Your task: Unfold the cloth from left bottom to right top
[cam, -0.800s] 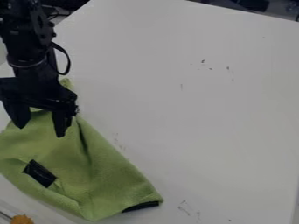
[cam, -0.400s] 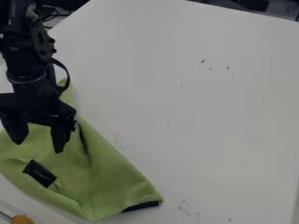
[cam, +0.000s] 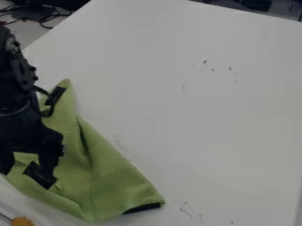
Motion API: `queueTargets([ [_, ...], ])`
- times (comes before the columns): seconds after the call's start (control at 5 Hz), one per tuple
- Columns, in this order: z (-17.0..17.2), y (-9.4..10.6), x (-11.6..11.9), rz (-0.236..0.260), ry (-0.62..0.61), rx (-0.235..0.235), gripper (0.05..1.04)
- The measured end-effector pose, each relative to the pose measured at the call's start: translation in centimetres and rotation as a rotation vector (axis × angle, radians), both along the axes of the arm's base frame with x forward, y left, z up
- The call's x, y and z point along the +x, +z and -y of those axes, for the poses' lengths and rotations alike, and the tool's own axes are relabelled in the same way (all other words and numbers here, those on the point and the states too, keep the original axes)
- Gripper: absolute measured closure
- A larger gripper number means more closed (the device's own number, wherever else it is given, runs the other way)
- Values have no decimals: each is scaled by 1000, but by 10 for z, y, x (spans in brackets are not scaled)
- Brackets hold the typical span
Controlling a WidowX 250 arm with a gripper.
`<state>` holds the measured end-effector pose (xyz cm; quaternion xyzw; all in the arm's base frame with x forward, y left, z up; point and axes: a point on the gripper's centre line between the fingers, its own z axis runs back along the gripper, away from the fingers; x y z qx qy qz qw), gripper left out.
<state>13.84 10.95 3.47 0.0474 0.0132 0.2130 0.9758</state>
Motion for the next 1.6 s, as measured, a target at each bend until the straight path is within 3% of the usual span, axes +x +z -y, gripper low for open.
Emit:
queueTargets([
  [0.6, -6, -24, 4, -17, 11, -28, 118],
  [1.0, -8, -26, 8, -14, -4, -33, 687],
  [1.2, -8, -26, 6, -23, 1, -34, 898],
  [1.4, -9, -19, 4, -28, 0, -20, 1008],
  [1.6, -13, -2, 7, -1, 14, 21, 1027],
])
